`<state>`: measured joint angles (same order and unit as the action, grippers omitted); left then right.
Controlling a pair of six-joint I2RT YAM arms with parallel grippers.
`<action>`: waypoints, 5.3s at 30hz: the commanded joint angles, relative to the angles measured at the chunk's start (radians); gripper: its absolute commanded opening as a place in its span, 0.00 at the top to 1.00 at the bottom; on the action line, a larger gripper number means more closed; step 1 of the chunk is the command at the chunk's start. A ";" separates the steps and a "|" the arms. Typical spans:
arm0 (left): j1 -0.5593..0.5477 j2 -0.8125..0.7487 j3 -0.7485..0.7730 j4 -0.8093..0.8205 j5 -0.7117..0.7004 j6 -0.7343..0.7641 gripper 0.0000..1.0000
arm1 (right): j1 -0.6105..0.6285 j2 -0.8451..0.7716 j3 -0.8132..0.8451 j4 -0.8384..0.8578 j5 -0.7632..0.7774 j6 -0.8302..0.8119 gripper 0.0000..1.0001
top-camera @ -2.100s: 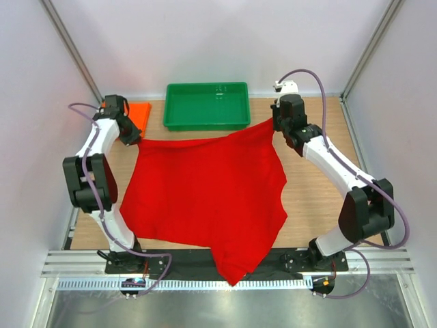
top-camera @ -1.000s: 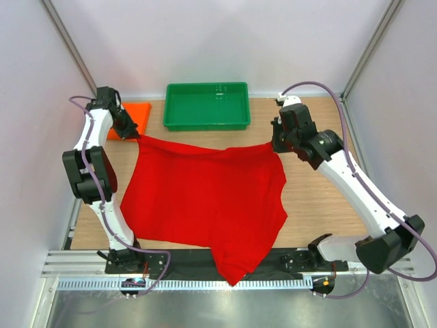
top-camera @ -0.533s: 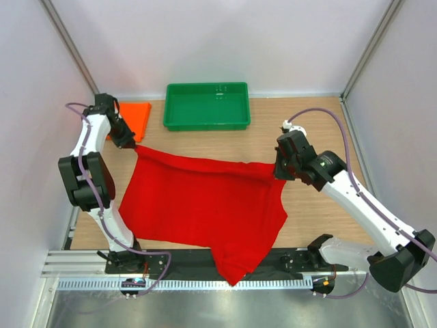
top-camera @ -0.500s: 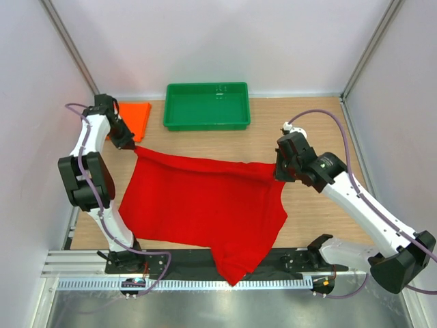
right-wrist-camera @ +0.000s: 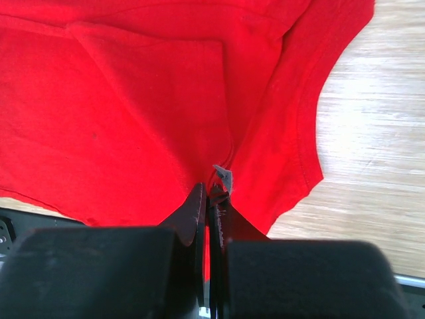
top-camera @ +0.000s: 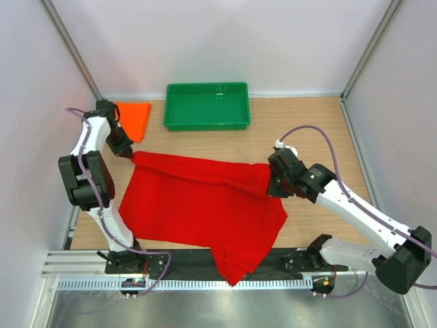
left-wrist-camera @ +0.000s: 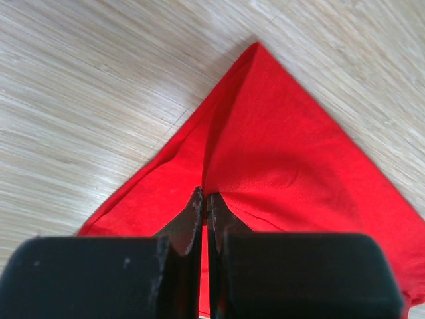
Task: Fold and stack the t-shirts
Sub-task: Fold the tshirt
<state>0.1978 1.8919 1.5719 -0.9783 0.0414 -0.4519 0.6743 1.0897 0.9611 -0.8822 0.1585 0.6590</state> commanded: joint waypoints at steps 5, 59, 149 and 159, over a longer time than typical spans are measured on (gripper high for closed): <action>0.006 0.016 -0.042 0.001 -0.063 0.021 1.00 | 0.021 0.006 -0.031 0.046 -0.014 0.050 0.99; -0.001 -0.125 -0.145 0.026 -0.062 -0.060 0.56 | 0.079 0.009 -0.194 0.037 -0.040 0.090 0.99; -0.055 0.204 -0.041 0.221 0.163 -0.172 0.69 | -0.690 0.921 0.496 0.246 -0.289 -0.168 0.94; -0.057 -0.141 -0.148 0.172 0.161 -0.113 0.60 | -0.684 0.626 0.348 0.117 -0.192 -0.249 0.53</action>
<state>0.1448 1.9266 1.4456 -0.7879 0.2043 -0.5964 -0.0097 1.8954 1.3575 -0.6933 -0.1070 0.4603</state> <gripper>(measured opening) 0.398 0.454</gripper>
